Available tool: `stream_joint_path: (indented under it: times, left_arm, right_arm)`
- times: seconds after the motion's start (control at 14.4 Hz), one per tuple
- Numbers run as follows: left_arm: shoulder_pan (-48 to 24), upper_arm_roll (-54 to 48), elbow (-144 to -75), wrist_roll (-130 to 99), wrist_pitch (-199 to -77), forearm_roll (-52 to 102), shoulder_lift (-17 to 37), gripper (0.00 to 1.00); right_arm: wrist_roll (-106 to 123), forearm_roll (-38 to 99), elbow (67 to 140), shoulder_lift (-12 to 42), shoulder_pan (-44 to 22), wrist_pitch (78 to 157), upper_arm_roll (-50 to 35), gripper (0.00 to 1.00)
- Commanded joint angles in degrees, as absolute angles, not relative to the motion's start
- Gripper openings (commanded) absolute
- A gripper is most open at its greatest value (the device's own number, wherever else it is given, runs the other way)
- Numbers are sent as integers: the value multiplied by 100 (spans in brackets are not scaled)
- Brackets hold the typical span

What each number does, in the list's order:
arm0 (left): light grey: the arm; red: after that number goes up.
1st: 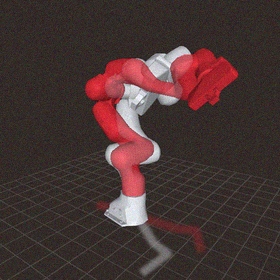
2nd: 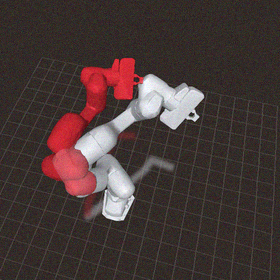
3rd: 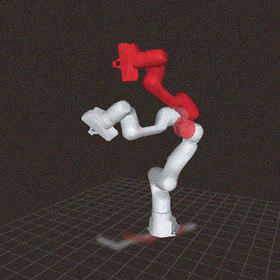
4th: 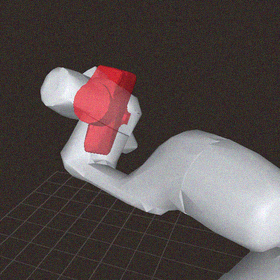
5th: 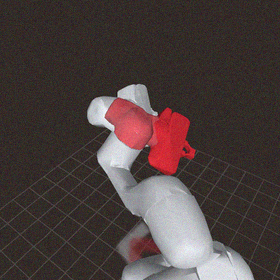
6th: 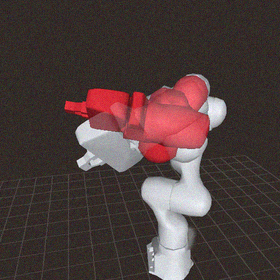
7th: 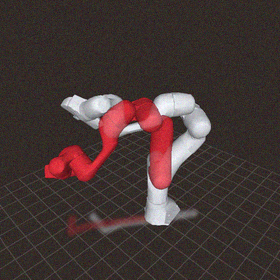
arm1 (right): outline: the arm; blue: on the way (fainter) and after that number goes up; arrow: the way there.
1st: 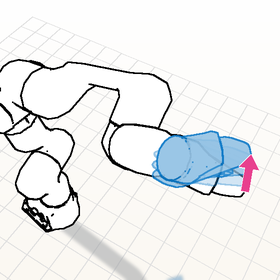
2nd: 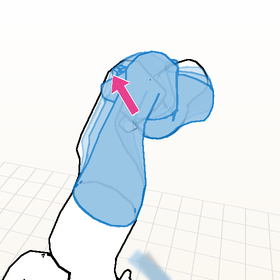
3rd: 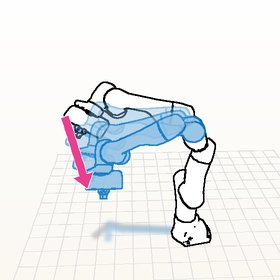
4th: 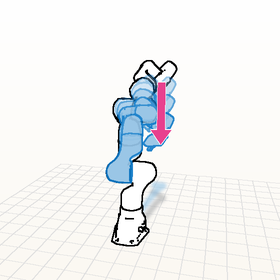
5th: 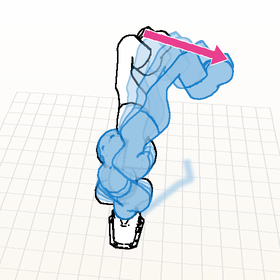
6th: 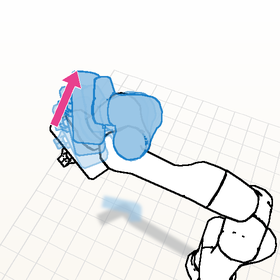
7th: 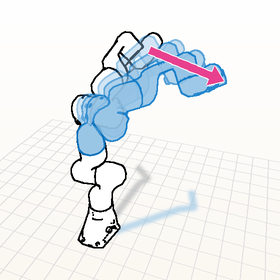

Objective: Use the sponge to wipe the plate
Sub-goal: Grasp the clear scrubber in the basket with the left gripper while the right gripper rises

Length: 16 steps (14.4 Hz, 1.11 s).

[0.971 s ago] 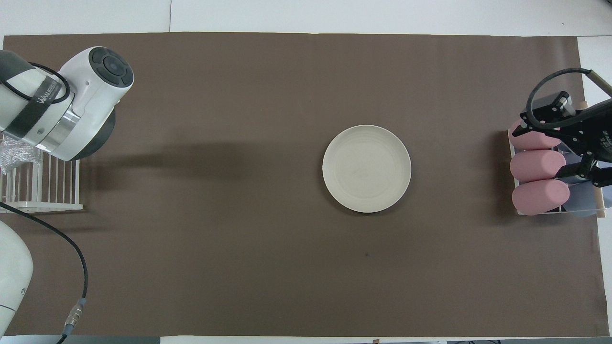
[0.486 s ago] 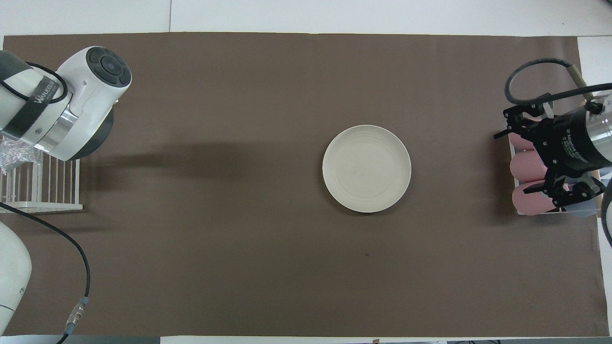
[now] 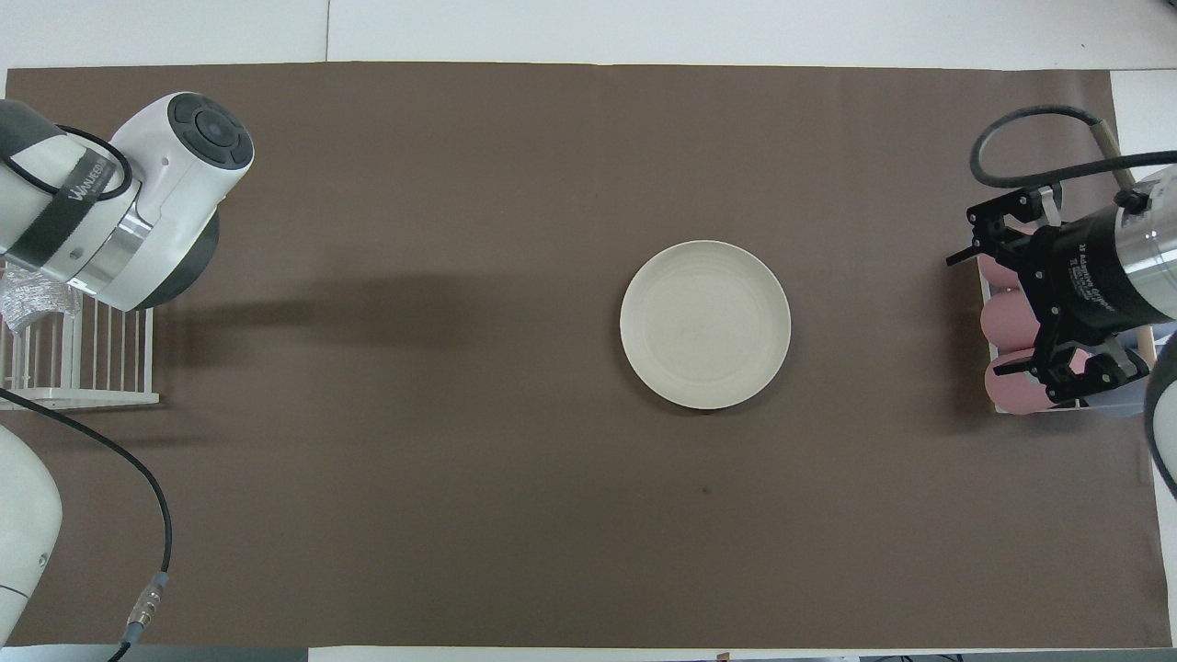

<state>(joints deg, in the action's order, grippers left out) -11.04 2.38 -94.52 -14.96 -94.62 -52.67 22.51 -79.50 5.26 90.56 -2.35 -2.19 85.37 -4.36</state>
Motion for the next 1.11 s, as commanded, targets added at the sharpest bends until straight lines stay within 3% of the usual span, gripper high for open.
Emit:
stream_joint_path:
  times: [0.0, 0.21, 0.76, 1.04]
  left_arm:
    - [-1107, 237, -9466, -1635, -9396, -5335, 2206, 0]
    - [-1081, 229, -9204, -1573, -9378, -4977, 2101, 0]
    - [-1037, 343, -7692, -1582, -7999, -1279, 1872, 0]
    - [-406, 352, -7751, -1644, -7893, 996, 1293, 0]
  right_arm:
    - [-8339, 492, 9070, -290, -298, 8517, -518, 100]
    - [-9402, 457, 9070, -290, -597, 8797, -519, 100]
    - [-9914, 466, 8956, -281, -993, 8789, -545, 100]
    - [-9914, 457, 8903, -273, -1037, 8763, -545, 100]
